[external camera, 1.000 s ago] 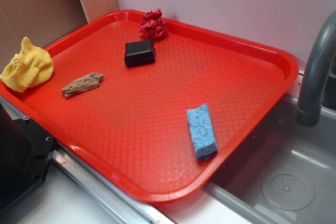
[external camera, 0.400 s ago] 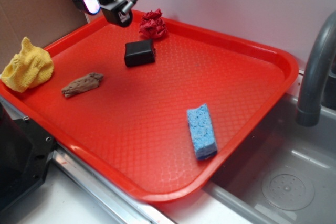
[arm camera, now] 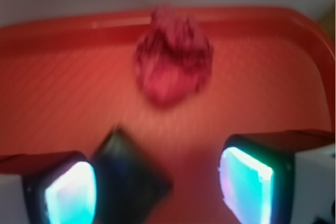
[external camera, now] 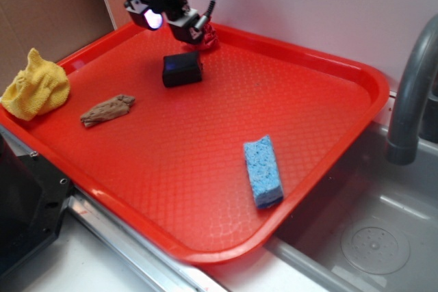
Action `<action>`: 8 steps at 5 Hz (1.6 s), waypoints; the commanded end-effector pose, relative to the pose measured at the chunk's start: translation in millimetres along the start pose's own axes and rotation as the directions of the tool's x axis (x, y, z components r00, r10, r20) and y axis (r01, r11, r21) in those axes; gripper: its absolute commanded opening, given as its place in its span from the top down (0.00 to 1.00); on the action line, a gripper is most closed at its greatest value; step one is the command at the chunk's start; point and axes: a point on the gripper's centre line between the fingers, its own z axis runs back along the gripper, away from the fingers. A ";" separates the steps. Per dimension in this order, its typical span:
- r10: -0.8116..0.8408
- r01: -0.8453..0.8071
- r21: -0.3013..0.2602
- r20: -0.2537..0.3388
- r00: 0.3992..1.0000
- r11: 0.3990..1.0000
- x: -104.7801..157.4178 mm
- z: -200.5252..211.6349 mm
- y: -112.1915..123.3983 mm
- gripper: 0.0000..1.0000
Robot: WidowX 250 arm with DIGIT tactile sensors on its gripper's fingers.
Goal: Grab the red paper.
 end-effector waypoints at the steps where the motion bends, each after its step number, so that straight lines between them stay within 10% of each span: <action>1: 0.030 -0.030 -0.005 0.080 0.996 1.000 59.8 -12.1 11.5 0.00; 2: 0.030 -0.029 -0.005 0.070 0.997 1.000 57.9 -17.3 8.3 0.00; 3: 0.057 -0.057 0.009 0.037 0.998 0.998 52.1 -29.4 7.9 1.00; 6: 0.061 -0.058 -0.043 0.059 0.996 0.997 52.4 -44.4 14.3 1.00; 8: 0.054 -0.057 0.046 0.052 0.997 0.997 30.3 7.5 7.5 1.00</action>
